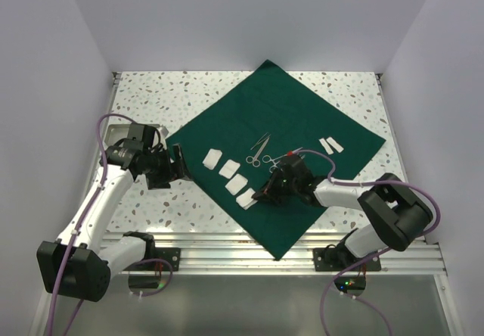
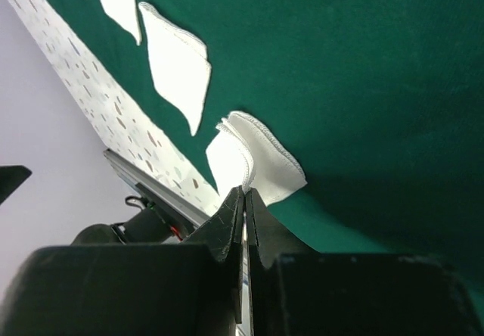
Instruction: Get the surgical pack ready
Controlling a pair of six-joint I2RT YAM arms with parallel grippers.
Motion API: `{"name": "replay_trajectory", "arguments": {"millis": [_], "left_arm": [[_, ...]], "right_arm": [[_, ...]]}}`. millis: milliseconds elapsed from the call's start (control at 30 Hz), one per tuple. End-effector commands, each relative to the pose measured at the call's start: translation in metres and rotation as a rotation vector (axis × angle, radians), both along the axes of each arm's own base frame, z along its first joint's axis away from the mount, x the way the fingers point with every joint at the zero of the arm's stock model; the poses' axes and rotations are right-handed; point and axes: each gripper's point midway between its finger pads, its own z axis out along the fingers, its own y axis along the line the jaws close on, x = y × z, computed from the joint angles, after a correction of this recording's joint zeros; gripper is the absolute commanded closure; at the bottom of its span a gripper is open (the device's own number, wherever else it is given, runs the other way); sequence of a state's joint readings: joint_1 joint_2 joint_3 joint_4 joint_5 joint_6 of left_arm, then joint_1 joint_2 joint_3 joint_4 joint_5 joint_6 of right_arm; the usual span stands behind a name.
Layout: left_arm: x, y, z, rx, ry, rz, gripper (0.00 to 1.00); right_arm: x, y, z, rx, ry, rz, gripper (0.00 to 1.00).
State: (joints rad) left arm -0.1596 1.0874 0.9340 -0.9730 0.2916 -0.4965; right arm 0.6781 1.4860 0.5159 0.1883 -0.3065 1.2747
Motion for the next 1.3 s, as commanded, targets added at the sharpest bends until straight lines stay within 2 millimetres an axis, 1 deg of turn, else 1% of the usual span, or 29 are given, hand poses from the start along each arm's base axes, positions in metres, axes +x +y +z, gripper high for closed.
{"name": "replay_trajectory", "arguments": {"millis": [0, 133, 433, 500, 533, 567, 600, 633, 667, 733, 767, 900, 967, 1100, 1167, 1200, 1267], "left_arm": [[0.010, -0.003, 0.004, -0.007, -0.042, -0.009, 0.17], [0.011, -0.003, 0.004, -0.005, -0.043, -0.009, 0.17], [0.013, -0.003, 0.004, -0.004, -0.037, -0.011, 0.17], [0.013, -0.004, 0.005, -0.006, -0.039, -0.010, 0.17], [0.014, -0.004, 0.004, -0.006, -0.038, -0.010, 0.17], [0.013, -0.004, 0.004, -0.006, -0.036, -0.009, 0.17], [0.013, -0.004, 0.004, -0.010, -0.036, -0.009, 0.17], [0.013, -0.004, 0.003, -0.010, -0.033, -0.010, 0.17], [0.012, -0.004, 0.002, -0.011, -0.034, -0.008, 0.17], [0.011, -0.006, 0.001, -0.019, -0.029, -0.009, 0.17], [0.010, -0.006, 0.000, -0.020, -0.027, -0.008, 0.17], [0.009, -0.006, -0.001, -0.022, -0.027, -0.008, 0.17], [0.010, -0.006, 0.000, -0.024, -0.027, -0.008, 0.17], [0.009, -0.006, -0.001, -0.025, -0.024, -0.006, 0.17], [0.009, -0.006, -0.001, -0.025, -0.023, -0.008, 0.17], [0.009, -0.006, -0.001, -0.026, -0.024, -0.006, 0.17], [0.009, -0.006, 0.000, -0.026, -0.024, -0.006, 0.17]], "right_arm": [[-0.001, -0.004, -0.004, -0.025, -0.001, 0.013, 1.00], [-0.003, -0.006, -0.010, -0.037, 0.010, 0.014, 1.00], [0.002, -0.007, -0.012, -0.064, 0.006, 0.026, 1.00], [0.003, -0.008, -0.011, -0.068, 0.001, 0.035, 0.93], [0.003, -0.007, -0.008, -0.074, -0.001, 0.042, 0.84], [0.005, -0.008, -0.005, -0.083, -0.020, 0.052, 0.81], [0.006, -0.007, -0.001, -0.084, -0.031, 0.054, 0.79], [0.004, -0.010, -0.002, -0.100, -0.022, 0.056, 0.77], [0.005, -0.011, 0.003, -0.099, -0.038, 0.060, 0.75], [0.003, -0.013, 0.003, -0.106, -0.039, 0.061, 0.71], [0.001, -0.014, 0.001, -0.106, -0.036, 0.058, 0.68], [-0.002, -0.014, -0.009, -0.106, -0.016, 0.059, 0.66], [-0.002, -0.014, -0.008, -0.097, -0.018, 0.056, 0.66], [-0.003, -0.016, -0.012, -0.113, -0.018, 0.058, 0.66], [-0.002, -0.014, -0.014, -0.102, -0.015, 0.052, 0.66], [-0.002, -0.014, -0.018, -0.104, -0.002, 0.049, 0.66], [-0.001, -0.010, -0.019, -0.088, -0.004, 0.050, 0.66]]}}
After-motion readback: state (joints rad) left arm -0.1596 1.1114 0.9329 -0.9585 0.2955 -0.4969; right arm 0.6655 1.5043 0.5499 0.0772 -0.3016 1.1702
